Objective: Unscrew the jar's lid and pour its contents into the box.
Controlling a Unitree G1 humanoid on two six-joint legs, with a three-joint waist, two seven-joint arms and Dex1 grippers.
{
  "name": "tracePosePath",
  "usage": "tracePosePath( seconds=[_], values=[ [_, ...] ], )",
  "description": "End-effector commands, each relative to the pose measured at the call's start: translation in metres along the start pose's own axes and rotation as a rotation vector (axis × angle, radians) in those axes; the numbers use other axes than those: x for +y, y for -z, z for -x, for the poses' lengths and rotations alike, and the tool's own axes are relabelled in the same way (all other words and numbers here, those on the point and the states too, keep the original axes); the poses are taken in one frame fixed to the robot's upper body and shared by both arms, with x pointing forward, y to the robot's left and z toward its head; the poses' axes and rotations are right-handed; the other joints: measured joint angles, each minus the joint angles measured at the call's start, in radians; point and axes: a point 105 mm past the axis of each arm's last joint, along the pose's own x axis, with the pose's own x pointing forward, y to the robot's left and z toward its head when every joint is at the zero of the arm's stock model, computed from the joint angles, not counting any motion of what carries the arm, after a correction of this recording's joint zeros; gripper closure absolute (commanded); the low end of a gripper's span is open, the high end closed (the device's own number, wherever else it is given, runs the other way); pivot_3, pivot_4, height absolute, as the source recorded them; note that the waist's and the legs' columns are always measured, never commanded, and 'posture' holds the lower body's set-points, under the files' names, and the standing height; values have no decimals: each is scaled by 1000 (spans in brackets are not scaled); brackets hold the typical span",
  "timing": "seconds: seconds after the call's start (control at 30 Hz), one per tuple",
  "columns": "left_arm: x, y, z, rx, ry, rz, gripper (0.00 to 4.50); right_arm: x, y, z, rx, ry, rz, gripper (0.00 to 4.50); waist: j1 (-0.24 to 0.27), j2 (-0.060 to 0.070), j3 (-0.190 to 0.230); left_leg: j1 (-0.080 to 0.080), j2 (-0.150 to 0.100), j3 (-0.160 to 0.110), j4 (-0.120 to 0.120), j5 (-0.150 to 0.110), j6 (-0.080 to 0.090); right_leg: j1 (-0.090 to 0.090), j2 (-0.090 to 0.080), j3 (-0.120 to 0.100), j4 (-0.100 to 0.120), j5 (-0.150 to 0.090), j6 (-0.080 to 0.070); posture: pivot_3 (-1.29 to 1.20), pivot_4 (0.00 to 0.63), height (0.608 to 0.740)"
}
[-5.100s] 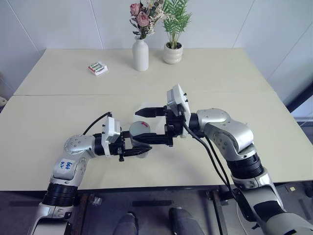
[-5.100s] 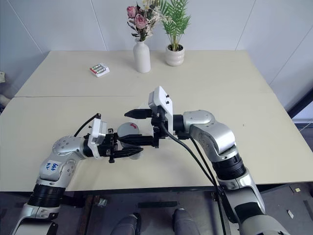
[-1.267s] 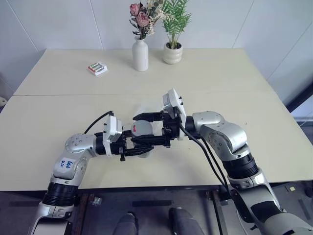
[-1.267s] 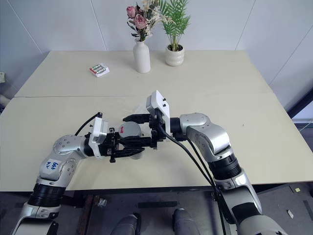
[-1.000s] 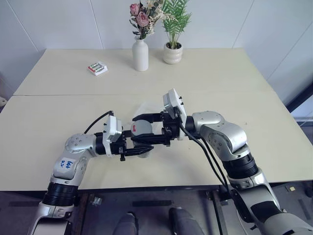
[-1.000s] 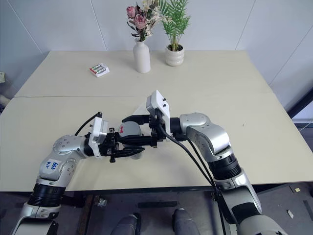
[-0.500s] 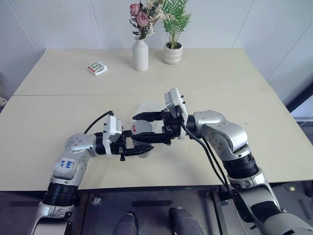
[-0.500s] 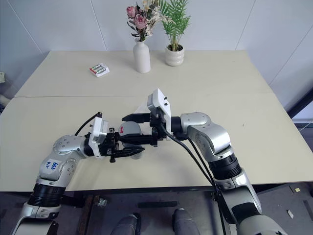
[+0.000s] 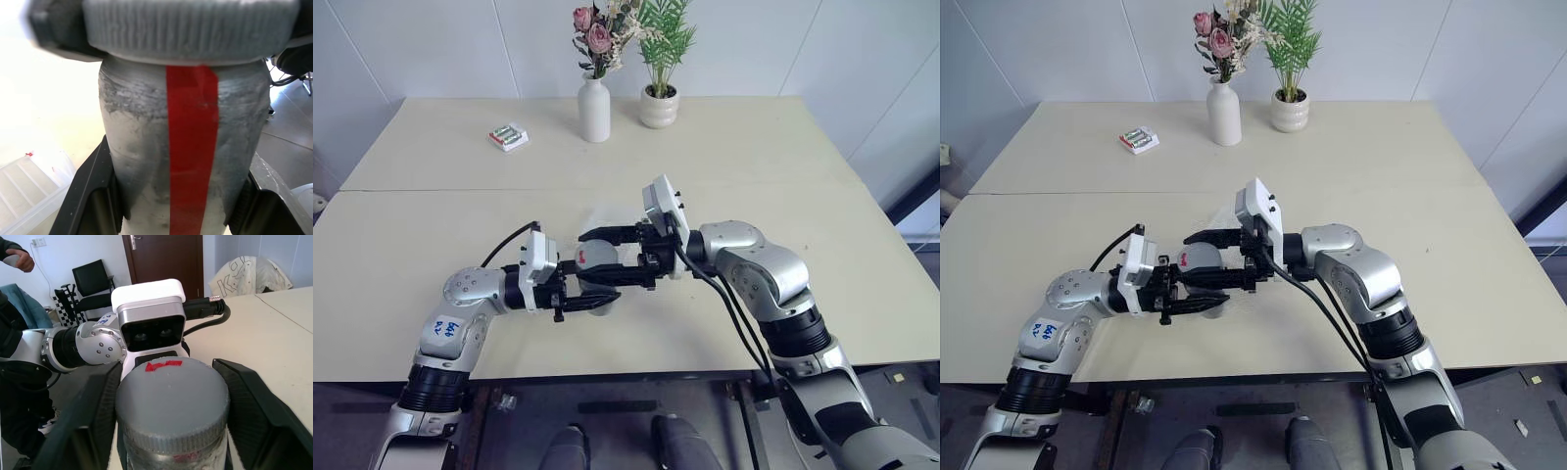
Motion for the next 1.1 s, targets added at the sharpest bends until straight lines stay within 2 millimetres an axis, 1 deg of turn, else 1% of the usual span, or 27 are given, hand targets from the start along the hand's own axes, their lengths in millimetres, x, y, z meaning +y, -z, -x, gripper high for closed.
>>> tracePosePath(
  seconds=[0.03,0.13,0.2,0.27,0.37,0.43,0.57,0.63,0.7,0.77,0.83,0.87,0.9,0.97,1.0,1.03,1.1],
  values=[
    [-3,-8,1,-26,9,-30,2409,0,-11,-1,-35,-2,42,1791,0,0,0,0,0,0,0,0,0,0,0,0,0,0,0,0,150,740],
    [-4,-7,2,-22,9,-26,2409,3,-16,-1,-56,-19,46,1791,0,0,0,0,0,0,0,0,0,0,0,0,0,0,0,0,150,740],
    [-4,-6,2,-19,9,-22,2409,4,-27,-1,-113,-25,34,1791,0,0,0,0,0,0,0,0,0,0,0,0,0,0,0,0,150,740],
    [-4,-6,3,-17,9,-19,2409,4,-33,-1,-145,-27,24,1791,0,0,0,0,0,0,0,0,0,0,0,0,0,0,0,0,150,740],
    [-5,-4,4,-11,11,-16,2409,-4,-56,3,-268,7,-52,1791,-1,0,0,0,0,0,0,0,0,0,0,0,0,0,0,0,150,740],
    [-5,-3,5,-4,12,-16,2409,-8,-65,7,-316,21,-85,1791,-2,1,0,0,0,0,0,0,0,0,0,1,1,0,0,0,150,740],
    [-7,-1,5,4,17,-15,2409,-12,-71,11,-340,44,-106,1791,0,1,0,0,0,-1,0,0,0,0,0,0,1,0,0,0,150,740],
    [-7,-1,5,3,15,-15,2409,-18,-69,21,-291,102,-28,1791,0,1,0,0,0,-1,-1,0,0,0,0,0,1,0,0,0,150,740],
    [-7,-1,5,3,15,-15,2409,-32,-70,40,-262,209,53,1791,2,1,0,0,0,0,-1,0,0,0,-1,0,0,0,0,0,150,740],
    [-7,-2,6,1,12,-14,2409,-47,-72,64,-247,332,119,1791,4,0,0,0,-1,0,-1,0,0,0,-1,0,-1,0,0,0,150,740],
    [-7,-2,7,1,11,-14,2409,-57,-72,83,-235,424,165,1791,3,0,0,0,-1,0,-1,0,0,0,-1,0,-1,0,0,0,150,740],
    [-7,-2,7,-1,7,-14,2409,-67,-65,107,-199,533,202,1791,3,0,0,-1,-1,0,-1,0,0,0,-1,0,-1,0,0,0,150,740],
    [-7,-2,8,-3,4,-14,2409,-73,-60,124,-170,604,229,1791,3,0,0,0,-1,0,-1,0,0,0,-1,0,-2,0,0,0,150,740],
    [-6,-3,9,-16,-14,-10,2409,-84,-40,171,-119,793,220,1791,6,0,0,0,-1,0,-2,0,0,0,-1,0,-2,0,0,0,150,740],
    [-6,-4,9,-22,-21,-9,2409,-87,-28,189,-107,865,197,1791,7,0,0,-1,-1,0,-2,0,0,0,-1,0,-3,0,0,0,150,740],
    [-5,-5,9,-28,-27,-7,2409,-89,-16,205,-100,930,169,1791,6,0,0,-1,-1,0,-2,0,0,0,-1,0,-3,0,0,0,150,740],
    [-5,-6,9,-35,-32,-5,2409,-91,8,225,-64,1019,145,1791,1,0,0,0,-1,1,-2,0,0,0,-1,1,-3,0,0,0,150,740]
  ],
)
